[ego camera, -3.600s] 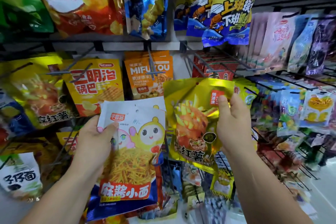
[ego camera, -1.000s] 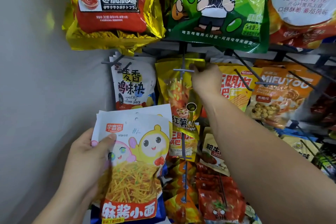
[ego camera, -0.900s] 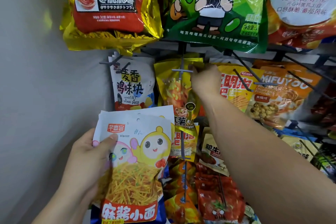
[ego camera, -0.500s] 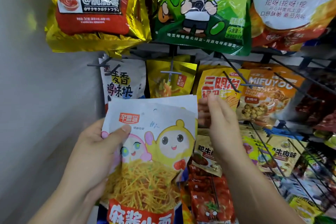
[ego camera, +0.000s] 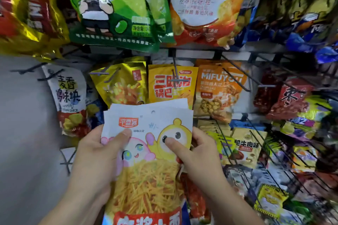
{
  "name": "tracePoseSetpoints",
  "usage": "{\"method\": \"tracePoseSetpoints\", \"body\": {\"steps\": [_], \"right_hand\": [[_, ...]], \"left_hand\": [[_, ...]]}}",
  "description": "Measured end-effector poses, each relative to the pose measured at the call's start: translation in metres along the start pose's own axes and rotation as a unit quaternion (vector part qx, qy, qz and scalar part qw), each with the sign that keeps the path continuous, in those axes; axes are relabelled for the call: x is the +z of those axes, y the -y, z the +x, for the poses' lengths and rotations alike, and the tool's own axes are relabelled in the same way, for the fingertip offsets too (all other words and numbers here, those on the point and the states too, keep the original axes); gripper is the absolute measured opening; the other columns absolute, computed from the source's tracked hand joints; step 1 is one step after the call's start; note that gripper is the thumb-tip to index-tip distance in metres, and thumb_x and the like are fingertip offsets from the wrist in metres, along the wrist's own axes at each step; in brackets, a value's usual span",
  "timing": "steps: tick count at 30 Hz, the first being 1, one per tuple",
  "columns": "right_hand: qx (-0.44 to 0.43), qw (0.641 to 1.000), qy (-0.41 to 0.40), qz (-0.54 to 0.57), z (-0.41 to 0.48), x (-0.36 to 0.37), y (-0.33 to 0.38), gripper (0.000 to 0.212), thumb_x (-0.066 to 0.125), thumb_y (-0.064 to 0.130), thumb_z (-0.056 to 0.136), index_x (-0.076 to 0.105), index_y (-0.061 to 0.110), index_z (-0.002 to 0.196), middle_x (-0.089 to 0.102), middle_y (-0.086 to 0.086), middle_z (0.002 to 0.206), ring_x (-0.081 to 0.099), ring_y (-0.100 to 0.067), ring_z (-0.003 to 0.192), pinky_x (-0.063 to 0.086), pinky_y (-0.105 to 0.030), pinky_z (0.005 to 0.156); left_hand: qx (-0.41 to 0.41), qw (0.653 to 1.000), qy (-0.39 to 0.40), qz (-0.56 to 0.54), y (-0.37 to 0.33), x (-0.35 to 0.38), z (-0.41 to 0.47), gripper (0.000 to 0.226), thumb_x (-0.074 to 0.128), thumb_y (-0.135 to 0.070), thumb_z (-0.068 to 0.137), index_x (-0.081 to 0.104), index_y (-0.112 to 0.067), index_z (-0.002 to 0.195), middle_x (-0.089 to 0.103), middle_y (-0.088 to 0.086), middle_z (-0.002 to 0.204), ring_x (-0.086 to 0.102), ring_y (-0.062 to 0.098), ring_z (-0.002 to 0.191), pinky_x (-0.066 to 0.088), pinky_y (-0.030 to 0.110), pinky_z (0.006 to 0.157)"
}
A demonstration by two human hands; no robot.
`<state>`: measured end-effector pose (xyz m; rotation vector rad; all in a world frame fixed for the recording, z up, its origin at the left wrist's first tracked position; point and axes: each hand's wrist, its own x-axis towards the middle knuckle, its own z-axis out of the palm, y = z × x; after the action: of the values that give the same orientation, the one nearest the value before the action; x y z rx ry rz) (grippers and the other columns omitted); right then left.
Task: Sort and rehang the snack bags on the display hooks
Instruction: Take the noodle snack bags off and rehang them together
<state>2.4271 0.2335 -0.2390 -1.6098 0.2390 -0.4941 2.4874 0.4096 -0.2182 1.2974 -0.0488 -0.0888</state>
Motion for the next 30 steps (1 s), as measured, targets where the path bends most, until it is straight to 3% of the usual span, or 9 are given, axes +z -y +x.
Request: {"method": "tracePoseSetpoints", "body": {"steps": [7, 11, 15, 20, 22, 23, 24, 25, 30], "right_hand": [[0.031, 0.999, 0.015, -0.019, 0.0, -0.098, -0.019, 0.01, 0.075, 0.019, 0.09, 0.072, 0.025, 0.083, 0.065, 0.012, 0.061, 0.054, -0.007, 0.05, 0.042, -0.019, 0.048], [0.052, 0.997, -0.012, -0.064, -0.001, -0.15, -0.038, 0.001, 0.076, 0.026, 0.091, 0.075, 0.025, 0.091, 0.077, 0.004, 0.084, 0.07, -0.023, 0.076, 0.057, -0.042, 0.064], [0.051, 0.992, -0.051, -0.1, -0.002, -0.197, -0.048, 0.006, 0.073, 0.028, 0.092, 0.07, 0.026, 0.088, 0.072, 0.009, 0.08, 0.064, -0.016, 0.073, 0.047, -0.033, 0.062], [0.053, 0.983, -0.1, -0.148, -0.001, -0.243, -0.052, 0.042, 0.07, 0.036, 0.093, 0.047, 0.007, 0.073, 0.041, -0.019, 0.071, 0.041, -0.038, 0.065, 0.026, -0.038, 0.064], [0.066, 0.983, -0.097, -0.14, -0.001, -0.257, -0.054, 0.042, 0.067, 0.038, 0.094, 0.053, -0.001, 0.086, 0.045, -0.028, 0.081, 0.048, -0.042, 0.07, 0.036, -0.039, 0.066], [0.067, 0.984, -0.096, -0.134, -0.001, -0.263, -0.055, 0.046, 0.065, 0.043, 0.093, 0.056, -0.002, 0.096, 0.052, -0.023, 0.119, 0.058, -0.039, 0.103, 0.047, -0.051, 0.095], [0.066, 0.984, -0.101, -0.127, -0.001, -0.268, -0.056, 0.047, 0.064, 0.047, 0.091, 0.058, 0.001, 0.097, 0.028, -0.006, 0.078, 0.023, -0.019, 0.072, 0.019, -0.041, 0.074], [0.056, 0.986, -0.104, -0.121, 0.0, -0.274, -0.058, 0.041, 0.064, 0.048, 0.089, 0.06, 0.007, 0.094, 0.052, -0.026, 0.083, 0.046, -0.029, 0.061, 0.037, -0.038, 0.062], [0.025, 0.988, -0.11, -0.101, 0.007, -0.293, -0.048, 0.008, 0.067, 0.022, 0.096, 0.067, 0.023, 0.089, 0.071, 0.002, 0.081, 0.063, -0.027, 0.074, 0.052, -0.044, 0.063]], "left_hand": [[0.007, 1.0, -0.001, 0.004, 0.034, 0.082, -0.037, 0.024, 0.066, 0.001, 0.092, 0.073, -0.01, 0.112, 0.08, 0.009, 0.1, 0.078, 0.027, 0.089, 0.062, 0.042, 0.077], [-0.009, 1.0, 0.006, 0.006, 0.064, 0.133, -0.055, 0.021, 0.064, 0.003, 0.093, 0.074, -0.009, 0.107, 0.081, 0.009, 0.099, 0.078, 0.028, 0.092, 0.061, 0.038, 0.076], [-0.027, 1.0, -0.004, -0.008, 0.089, 0.182, -0.071, 0.016, 0.057, -0.003, 0.1, 0.072, -0.003, 0.106, 0.081, 0.002, 0.086, 0.076, 0.011, 0.07, 0.055, 0.02, 0.054], [-0.05, 0.999, 0.003, -0.012, 0.104, 0.222, -0.087, 0.021, 0.054, -0.015, 0.104, 0.072, -0.003, 0.103, 0.081, -0.001, 0.083, 0.076, 0.009, 0.072, 0.055, 0.019, 0.055], [-0.053, 0.999, -0.001, 0.012, 0.11, 0.23, -0.087, 0.026, 0.058, -0.023, 0.102, 0.072, -0.001, 0.105, 0.081, 0.007, 0.091, 0.077, 0.021, 0.088, 0.06, 0.028, 0.068], [-0.053, 0.998, -0.002, 0.02, 0.113, 0.233, -0.086, 0.028, 0.059, -0.026, 0.101, 0.072, -0.002, 0.106, 0.08, 0.009, 0.095, 0.076, 0.025, 0.094, 0.059, 0.03, 0.072], [-0.054, 0.998, -0.003, 0.023, 0.114, 0.235, -0.087, 0.026, 0.059, -0.027, 0.1, 0.073, -0.006, 0.107, 0.081, 0.008, 0.097, 0.076, 0.024, 0.095, 0.059, 0.031, 0.073], [-0.053, 0.998, -0.004, 0.025, 0.114, 0.237, -0.087, 0.023, 0.059, -0.027, 0.1, 0.074, -0.01, 0.106, 0.081, 0.005, 0.096, 0.077, 0.022, 0.092, 0.06, 0.03, 0.07], [-0.019, 0.998, -0.006, 0.064, 0.104, 0.24, -0.084, 0.019, 0.058, -0.023, 0.102, 0.074, -0.012, 0.101, 0.079, -0.002, 0.074, 0.069, 0.009, 0.053, 0.046, 0.018, 0.042]]}}
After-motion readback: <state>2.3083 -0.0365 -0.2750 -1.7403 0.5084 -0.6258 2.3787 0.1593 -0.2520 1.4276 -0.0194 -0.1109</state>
